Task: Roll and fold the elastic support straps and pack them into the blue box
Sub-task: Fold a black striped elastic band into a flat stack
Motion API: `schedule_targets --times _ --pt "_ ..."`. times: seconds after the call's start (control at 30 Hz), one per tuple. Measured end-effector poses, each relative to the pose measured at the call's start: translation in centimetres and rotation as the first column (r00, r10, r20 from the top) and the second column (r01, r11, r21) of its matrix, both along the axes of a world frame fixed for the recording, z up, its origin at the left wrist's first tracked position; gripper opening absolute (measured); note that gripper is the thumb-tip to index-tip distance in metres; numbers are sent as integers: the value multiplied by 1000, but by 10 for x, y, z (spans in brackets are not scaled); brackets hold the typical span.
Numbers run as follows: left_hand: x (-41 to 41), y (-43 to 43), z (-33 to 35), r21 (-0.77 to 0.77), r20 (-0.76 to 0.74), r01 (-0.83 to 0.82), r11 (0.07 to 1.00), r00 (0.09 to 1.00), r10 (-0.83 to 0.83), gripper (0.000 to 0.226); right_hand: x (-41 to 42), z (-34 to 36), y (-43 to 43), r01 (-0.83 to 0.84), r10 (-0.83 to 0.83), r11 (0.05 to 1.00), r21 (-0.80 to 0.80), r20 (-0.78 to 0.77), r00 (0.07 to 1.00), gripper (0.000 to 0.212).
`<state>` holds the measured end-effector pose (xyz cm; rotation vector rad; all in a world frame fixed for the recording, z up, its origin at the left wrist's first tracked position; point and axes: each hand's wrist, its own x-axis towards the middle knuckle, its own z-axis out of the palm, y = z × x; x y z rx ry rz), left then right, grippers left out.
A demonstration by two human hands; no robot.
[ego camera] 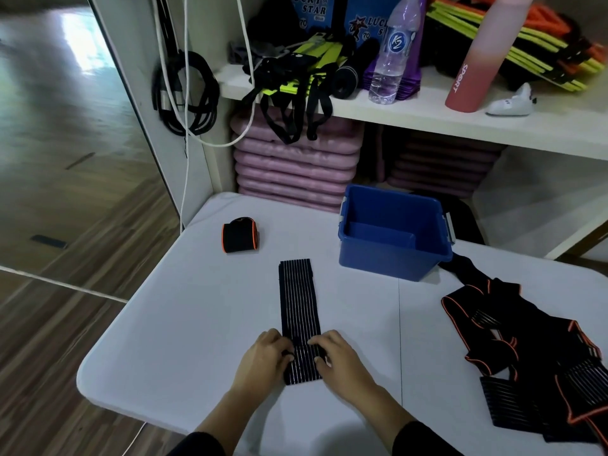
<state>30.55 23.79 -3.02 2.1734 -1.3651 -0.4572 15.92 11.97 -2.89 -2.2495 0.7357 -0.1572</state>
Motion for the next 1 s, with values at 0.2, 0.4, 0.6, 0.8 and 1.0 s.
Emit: schedule_targets --times 0.2,0.4,0.6,0.8,1.0 --pt "0 6 -6 152 96 161 975 980 -176 62 -9 -6 -5 -117 122 989 92 -58 991 68" --pt "4 -2 11 107 -133 47 993 991 -33 40 -7 -1 -10 -75 79 994 82 -50 996 41" --pt "4 -9 15 172 -369 -134 976 910 189 27 1 1 -8 90 -87 995 36 -79 993 21" --pt "-2 -18 12 86 -157 -170 982 971 182 40 8 3 -6 118 -116 992 39 -66 991 41" --pt "4 -10 2 57 -132 32 998 991 -25 62 -3 -3 -15 -105 105 994 18 -18 994 62"
